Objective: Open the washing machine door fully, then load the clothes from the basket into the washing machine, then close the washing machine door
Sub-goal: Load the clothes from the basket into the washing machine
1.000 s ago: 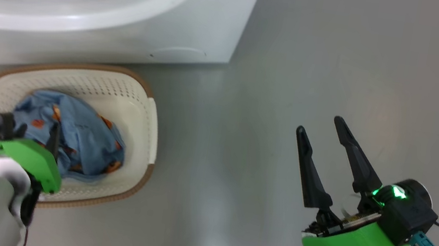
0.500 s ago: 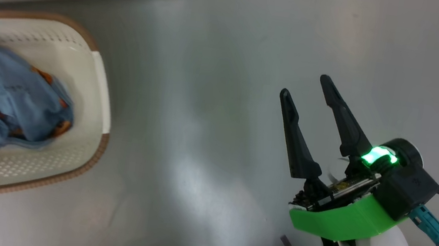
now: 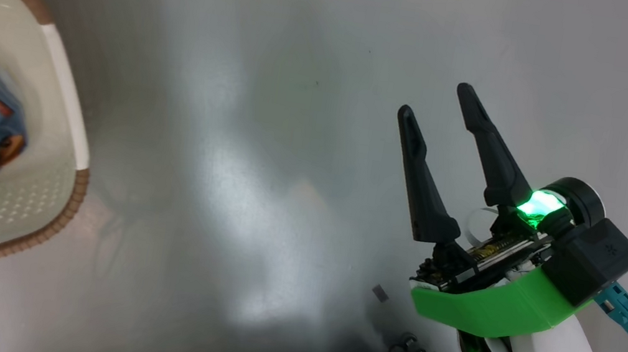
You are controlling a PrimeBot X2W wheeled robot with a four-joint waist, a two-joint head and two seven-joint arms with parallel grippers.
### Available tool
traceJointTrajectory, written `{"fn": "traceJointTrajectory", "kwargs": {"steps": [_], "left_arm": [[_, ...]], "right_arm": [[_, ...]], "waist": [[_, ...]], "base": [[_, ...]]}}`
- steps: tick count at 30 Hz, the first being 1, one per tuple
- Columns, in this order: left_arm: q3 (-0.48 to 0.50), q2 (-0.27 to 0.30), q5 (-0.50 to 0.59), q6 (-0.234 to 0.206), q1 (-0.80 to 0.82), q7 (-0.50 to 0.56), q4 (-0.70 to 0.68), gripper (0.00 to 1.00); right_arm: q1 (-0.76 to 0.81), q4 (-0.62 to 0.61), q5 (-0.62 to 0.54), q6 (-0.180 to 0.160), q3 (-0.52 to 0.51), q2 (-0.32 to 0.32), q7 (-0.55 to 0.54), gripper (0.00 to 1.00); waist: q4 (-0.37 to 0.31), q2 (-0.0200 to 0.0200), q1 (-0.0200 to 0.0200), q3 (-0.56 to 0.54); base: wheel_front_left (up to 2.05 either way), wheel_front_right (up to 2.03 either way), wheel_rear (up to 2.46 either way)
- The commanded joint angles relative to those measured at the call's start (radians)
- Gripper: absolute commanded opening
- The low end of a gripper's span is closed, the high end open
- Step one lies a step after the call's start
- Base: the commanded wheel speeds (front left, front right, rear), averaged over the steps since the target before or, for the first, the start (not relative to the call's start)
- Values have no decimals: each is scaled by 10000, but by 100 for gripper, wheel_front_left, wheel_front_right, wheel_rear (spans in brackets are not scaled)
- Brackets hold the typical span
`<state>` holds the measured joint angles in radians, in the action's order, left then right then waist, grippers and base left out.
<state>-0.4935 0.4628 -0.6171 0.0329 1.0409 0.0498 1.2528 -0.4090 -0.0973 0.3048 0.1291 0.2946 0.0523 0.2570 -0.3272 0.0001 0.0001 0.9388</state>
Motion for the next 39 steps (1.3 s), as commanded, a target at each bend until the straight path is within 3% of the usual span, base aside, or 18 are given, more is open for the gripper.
{"fn": "traceJointTrajectory", "kwargs": {"steps": [1,5,6,7,8,9,17,26,39], "left_arm": [[194,567,-54,-110,-18,42,33,100],[254,683,-166,-290,26,401,140,100],[267,694,-192,-320,35,452,155,74],[267,697,-208,-333,48,491,166,36],[264,693,-219,-343,65,510,173,13],[255,685,-222,-350,80,500,177,0],[-6,599,-67,-308,97,290,196,0],[-180,205,0,-204,-125,-672,46,0],[2,-835,-272,-368,-1319,-2952,-269,0]], "right_arm": [[268,-263,79,16,241,-20,46,100],[240,-303,114,16,290,-20,46,100],[237,-307,118,16,288,-20,47,100],[233,-311,117,16,282,-20,47,100],[230,-313,114,16,272,-20,47,100],[230,-310,108,16,258,-20,47,100],[186,-291,42,16,178,-20,47,100],[303,-200,-195,16,-62,-20,47,100],[862,128,-801,16,-650,-20,47,100]], "waist": [[-198,-1,-1,220],[-273,-1,-1,333],[-286,-1,-1,350],[-293,-1,-1,364],[-292,-1,-1,374],[-286,-1,-1,378],[-142,-1,-1,293],[343,-1,-1,-288],[1474,-1,-1,-2142]], "base": [[0,0,0],[0,0,0],[0,0,0],[0,0,0],[0,0,0],[0,0,0],[0,0,0],[0,0,0],[0,0,0]]}}
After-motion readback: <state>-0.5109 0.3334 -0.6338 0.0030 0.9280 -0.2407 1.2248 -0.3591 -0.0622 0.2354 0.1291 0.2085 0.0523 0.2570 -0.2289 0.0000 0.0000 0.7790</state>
